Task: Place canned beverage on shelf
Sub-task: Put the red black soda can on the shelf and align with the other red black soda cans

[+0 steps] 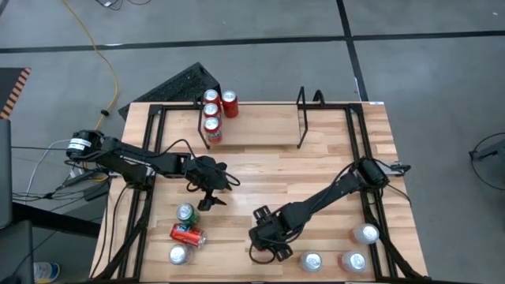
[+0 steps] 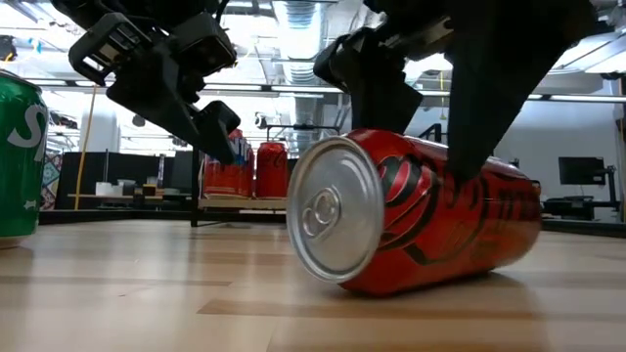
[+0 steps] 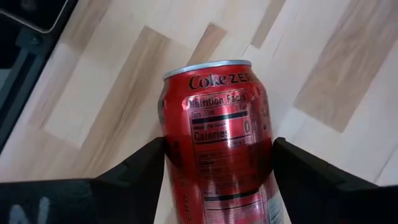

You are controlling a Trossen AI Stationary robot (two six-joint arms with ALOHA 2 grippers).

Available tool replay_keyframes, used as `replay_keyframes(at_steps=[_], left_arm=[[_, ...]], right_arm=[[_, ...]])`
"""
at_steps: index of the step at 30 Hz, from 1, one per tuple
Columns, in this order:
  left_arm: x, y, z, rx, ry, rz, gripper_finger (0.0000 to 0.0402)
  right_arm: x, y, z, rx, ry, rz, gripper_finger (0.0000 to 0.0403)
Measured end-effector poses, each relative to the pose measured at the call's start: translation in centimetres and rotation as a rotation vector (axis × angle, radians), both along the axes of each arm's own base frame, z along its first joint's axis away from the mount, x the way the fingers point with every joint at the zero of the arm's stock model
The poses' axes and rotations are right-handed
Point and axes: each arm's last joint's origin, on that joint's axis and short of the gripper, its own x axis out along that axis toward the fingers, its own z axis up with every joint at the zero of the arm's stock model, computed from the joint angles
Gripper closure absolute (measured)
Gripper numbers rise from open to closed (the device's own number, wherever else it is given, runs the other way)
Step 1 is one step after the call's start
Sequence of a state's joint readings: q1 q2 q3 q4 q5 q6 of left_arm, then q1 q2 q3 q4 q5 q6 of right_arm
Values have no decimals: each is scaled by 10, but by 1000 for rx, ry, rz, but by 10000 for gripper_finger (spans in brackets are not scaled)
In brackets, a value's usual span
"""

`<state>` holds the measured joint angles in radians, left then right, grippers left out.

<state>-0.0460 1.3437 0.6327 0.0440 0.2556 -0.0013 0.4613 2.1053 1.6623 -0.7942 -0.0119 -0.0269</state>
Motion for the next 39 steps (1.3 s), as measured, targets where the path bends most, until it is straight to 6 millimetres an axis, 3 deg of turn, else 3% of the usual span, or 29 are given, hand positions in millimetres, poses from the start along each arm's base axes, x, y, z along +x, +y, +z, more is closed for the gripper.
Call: replay_keyframes(at_steps=[10, 24, 30, 34, 39], left_arm=[[-1, 0, -1, -8, 11, -5, 125], [-2, -2, -1, -50, 28, -30, 125], [-2, -2, -1, -54, 28, -34, 124], [-2, -2, -1, -64, 29, -48, 124], [-2, -2, -1, -65, 37, -42, 124]], right_arm=[[6, -9, -26, 49, 134, 31, 137], [8, -25, -27, 145, 228, -87, 133], [11, -33, -29, 117, 221, -113, 95], [11, -37, -36, 5, 196, -145, 64], [14, -42, -34, -73, 139, -187, 79]])
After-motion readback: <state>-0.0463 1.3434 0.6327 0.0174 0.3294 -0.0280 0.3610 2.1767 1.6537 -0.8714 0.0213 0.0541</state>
